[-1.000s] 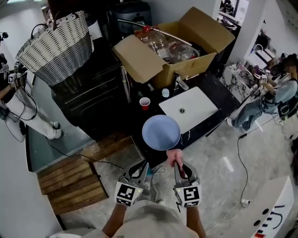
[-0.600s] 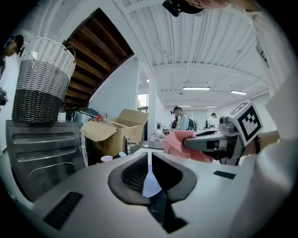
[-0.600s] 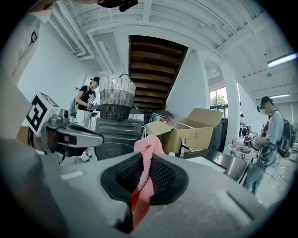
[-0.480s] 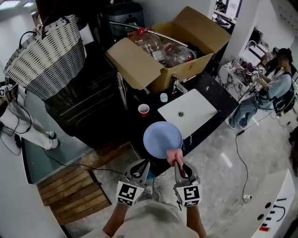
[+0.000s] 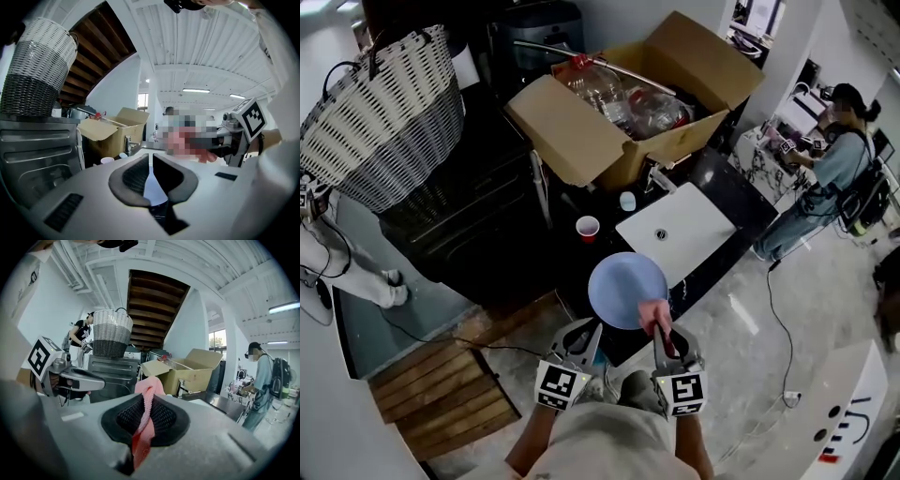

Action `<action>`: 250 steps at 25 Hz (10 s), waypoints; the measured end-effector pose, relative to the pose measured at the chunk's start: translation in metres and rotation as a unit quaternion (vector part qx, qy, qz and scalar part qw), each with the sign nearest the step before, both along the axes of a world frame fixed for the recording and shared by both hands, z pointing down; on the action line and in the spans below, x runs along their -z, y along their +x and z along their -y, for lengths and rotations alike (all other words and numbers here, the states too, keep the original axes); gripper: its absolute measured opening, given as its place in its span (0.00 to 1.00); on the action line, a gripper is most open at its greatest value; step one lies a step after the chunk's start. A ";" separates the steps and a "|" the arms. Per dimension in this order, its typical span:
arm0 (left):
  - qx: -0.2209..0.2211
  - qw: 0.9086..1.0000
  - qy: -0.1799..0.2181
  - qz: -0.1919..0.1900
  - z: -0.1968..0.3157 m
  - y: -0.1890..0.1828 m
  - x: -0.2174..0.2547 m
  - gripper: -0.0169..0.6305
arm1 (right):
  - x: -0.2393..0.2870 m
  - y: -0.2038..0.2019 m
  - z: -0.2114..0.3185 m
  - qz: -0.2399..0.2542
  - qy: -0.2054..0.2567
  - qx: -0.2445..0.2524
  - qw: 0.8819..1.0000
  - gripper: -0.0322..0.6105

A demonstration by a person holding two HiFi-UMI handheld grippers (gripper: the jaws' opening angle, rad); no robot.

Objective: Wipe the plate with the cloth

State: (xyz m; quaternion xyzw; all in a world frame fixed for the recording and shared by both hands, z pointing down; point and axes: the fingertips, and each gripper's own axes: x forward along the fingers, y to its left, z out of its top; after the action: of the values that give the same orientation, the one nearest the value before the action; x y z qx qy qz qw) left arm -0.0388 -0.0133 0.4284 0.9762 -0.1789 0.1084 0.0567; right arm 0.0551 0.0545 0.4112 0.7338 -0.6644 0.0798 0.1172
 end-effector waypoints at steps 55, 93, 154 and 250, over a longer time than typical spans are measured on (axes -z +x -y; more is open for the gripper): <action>0.273 0.952 -0.048 0.131 0.107 0.090 -0.080 0.07 | -0.109 0.095 0.173 0.055 -0.128 0.340 0.930 0.09; 0.258 0.937 -0.152 0.178 0.076 0.025 -0.189 0.07 | -0.206 -0.025 0.137 0.014 -0.249 0.405 0.879 0.09; 0.245 0.941 -0.157 0.174 0.067 0.026 -0.191 0.24 | -0.232 -0.028 0.071 -0.055 -0.336 0.440 0.831 0.09; 0.200 0.946 -0.192 0.169 0.072 0.042 -0.203 0.22 | -0.252 0.130 0.146 -0.270 -0.414 0.282 0.822 0.09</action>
State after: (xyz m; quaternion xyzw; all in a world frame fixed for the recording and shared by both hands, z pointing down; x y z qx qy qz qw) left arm 0.0036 -0.0851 0.6314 0.8582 -0.3537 0.2903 0.2327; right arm 0.1852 -0.0910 0.6632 0.3890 -0.6889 0.1096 0.6018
